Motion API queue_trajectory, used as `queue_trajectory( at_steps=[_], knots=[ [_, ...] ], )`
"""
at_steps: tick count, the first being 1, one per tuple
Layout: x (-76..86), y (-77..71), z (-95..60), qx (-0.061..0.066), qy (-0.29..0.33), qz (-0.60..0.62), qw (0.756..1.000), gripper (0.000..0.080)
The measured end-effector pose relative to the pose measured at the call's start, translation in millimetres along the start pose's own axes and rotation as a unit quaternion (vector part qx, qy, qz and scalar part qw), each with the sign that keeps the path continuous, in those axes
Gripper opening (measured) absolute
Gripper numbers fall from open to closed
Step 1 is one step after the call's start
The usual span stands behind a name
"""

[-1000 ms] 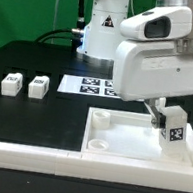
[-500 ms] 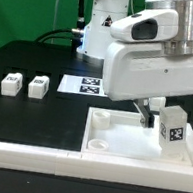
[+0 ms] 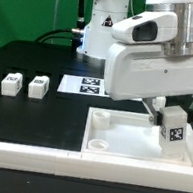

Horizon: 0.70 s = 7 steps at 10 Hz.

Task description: Assemble one leg

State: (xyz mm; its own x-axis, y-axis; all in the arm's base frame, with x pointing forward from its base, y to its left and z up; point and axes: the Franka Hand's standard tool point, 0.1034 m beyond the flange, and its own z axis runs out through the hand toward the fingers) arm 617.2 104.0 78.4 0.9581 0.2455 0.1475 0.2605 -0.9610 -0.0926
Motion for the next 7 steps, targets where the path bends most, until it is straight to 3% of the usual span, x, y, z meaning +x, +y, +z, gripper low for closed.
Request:
queue_trajectory(
  at_steps=[1, 5, 7],
  knots=[
    [0.0, 0.1, 0.0, 0.000, 0.000, 0.000, 1.000, 0.0290],
    [0.0, -0.2, 0.1, 0.001, 0.000, 0.015, 1.000, 0.0290],
    [0.0, -2.4, 0.6, 0.006, 0.000, 0.109, 0.994, 0.0290]
  ],
)
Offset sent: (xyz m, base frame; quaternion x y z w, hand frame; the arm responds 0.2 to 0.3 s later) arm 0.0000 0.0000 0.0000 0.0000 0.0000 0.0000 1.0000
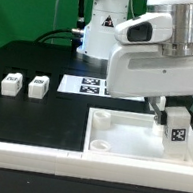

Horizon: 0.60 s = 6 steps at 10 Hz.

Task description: Assemble one leg

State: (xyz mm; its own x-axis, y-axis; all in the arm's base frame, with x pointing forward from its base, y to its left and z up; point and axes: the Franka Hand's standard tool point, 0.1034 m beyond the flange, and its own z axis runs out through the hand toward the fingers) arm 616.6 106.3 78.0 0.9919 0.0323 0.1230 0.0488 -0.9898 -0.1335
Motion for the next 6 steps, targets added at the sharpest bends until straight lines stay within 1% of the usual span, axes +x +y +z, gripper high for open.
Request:
queue_trajectory(
  at_steps=[2, 3, 5, 6],
  knots=[
    [-0.4, -1.1, 0.6, 0.006, 0.000, 0.120, 0.993, 0.0291],
    [0.3, -1.7, 1.0, 0.005, 0.005, 0.191, 0.982, 0.0291],
    [1.3, -1.9, 1.2, 0.003, 0.007, 0.285, 0.958, 0.0291],
    [1.3, -2.3, 1.4, 0.007, 0.005, 0.345, 0.939, 0.0291]
  ],
)
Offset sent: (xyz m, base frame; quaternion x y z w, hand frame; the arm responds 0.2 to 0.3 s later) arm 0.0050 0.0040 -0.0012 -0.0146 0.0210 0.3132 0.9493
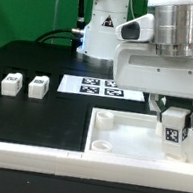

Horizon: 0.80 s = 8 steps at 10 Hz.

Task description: Assemble one leg

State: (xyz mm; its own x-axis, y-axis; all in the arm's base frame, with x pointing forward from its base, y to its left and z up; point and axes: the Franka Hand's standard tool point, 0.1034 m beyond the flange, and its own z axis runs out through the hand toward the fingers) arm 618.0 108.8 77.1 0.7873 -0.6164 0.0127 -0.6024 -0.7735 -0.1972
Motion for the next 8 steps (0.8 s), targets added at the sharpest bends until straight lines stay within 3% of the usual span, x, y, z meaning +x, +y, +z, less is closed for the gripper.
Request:
queue_trajectory(
  at_steps=[3, 6, 8],
  knots=[
    [-3.0, -1.2, 1.0, 0.005, -0.007, 0.180, 0.984, 0.0291],
    [-3.4, -2.5, 1.5, 0.019, -0.029, 0.367, 0.929, 0.0291],
    [-3.7, -3.5, 1.7, 0.023, -0.037, 0.418, 0.907, 0.0291]
  ],
)
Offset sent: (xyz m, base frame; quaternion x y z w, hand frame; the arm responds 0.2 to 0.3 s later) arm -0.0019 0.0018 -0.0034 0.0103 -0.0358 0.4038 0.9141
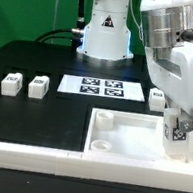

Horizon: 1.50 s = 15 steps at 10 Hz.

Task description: Assemble one leg

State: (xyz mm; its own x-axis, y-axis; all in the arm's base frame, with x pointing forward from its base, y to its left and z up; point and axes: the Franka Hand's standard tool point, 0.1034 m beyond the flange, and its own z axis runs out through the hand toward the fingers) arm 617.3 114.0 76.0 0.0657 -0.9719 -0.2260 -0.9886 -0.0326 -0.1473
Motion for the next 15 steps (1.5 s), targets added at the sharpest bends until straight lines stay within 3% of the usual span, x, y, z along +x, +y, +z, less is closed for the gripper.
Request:
queue_trajectory(
  at_steps=[2, 3, 4, 5, 6, 8, 10, 14, 15],
  knots=[
    [-0.3, 0.2, 0.3, 0.000, -0.001, -0.009, 1.000, 0.0291],
    [-0.8, 0.3, 0.4, 0.000, -0.001, -0.030, 1.000, 0.0398],
    [-1.5, 0.5, 0.6, 0.000, -0.001, -0.030, 1.000, 0.0569],
    [-1.4, 0.5, 0.6, 0.000, -0.001, -0.061, 0.998, 0.0569],
    [-1.4, 0.6, 0.7, 0.000, 0.000, -0.118, 0.993, 0.0624],
    [-3.2, 1.8, 2.5, -0.005, 0.005, -0.271, 0.963, 0.0644],
    [-6.2, 1.1, 4.4, -0.024, 0.021, -0.449, 0.893, 0.0649],
    [-6.0, -3.9, 3.3, -0.038, 0.021, -0.635, 0.771, 0.0649],
    [-7.2, -3.9, 3.3, -0.042, 0.020, -0.687, 0.726, 0.0649]
  ],
)
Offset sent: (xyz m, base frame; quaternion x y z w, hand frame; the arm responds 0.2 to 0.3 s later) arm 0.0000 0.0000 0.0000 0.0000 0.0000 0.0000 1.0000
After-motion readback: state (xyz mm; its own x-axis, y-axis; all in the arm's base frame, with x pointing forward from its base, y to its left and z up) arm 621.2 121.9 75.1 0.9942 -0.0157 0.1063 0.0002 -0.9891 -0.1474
